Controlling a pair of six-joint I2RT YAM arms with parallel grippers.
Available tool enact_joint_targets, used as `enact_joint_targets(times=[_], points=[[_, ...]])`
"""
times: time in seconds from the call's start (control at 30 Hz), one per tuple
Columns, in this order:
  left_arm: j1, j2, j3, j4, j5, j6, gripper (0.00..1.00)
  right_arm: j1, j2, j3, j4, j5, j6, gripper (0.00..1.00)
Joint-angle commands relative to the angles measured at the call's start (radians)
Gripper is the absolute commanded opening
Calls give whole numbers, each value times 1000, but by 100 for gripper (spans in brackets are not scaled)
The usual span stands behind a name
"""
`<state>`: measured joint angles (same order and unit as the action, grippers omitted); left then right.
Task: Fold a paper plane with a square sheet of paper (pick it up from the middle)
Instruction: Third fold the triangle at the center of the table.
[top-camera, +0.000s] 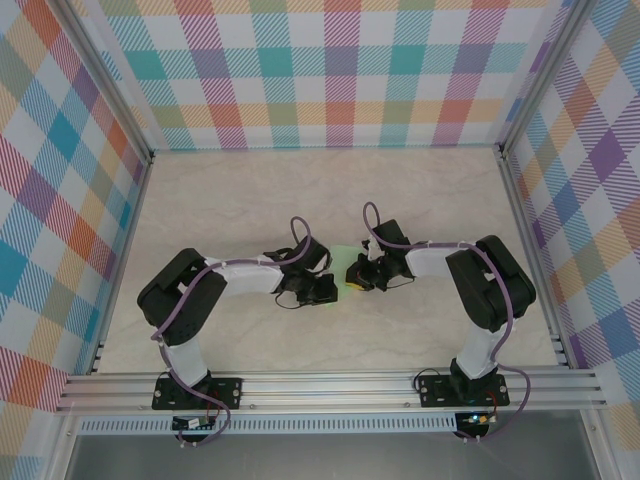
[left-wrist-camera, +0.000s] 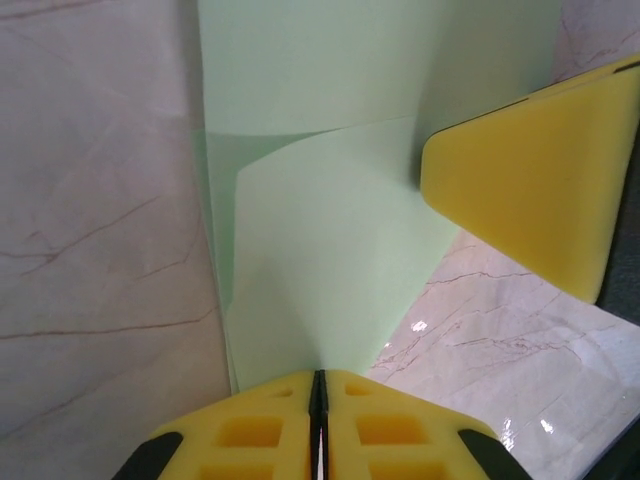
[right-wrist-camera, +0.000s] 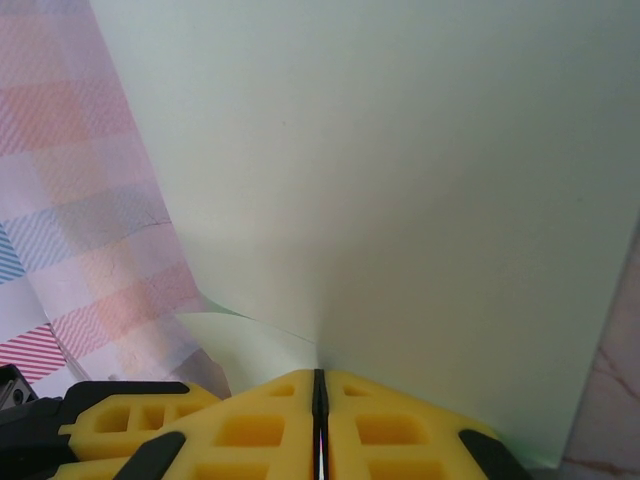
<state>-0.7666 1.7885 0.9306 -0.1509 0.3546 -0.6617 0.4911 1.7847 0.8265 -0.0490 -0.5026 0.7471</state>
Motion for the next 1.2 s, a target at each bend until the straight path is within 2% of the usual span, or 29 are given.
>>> enact_joint_targets(times=[0.0,0.2,0.33,0.7,1.0,1.17], points=[[4,30,-62,-44,-46,1,9,-2,-47,10,-74,40,-14,11],[4,29,-90,-42,-72,-2,8,7,-143,-27,-47,-17,-16,11],[5,30,-90,-37,-71,-7,7,34,-156,-51,-36,-8,7,10],[5,23,-82,-42,-71,-7,7,116,-78,-64,56,-10,62,9],[4,28,-82,-49,-78,-4,7,118,14,-86,80,53,75,9],[5,22,-81,-71,-95,8,6,115,-1,-91,56,106,80,10]])
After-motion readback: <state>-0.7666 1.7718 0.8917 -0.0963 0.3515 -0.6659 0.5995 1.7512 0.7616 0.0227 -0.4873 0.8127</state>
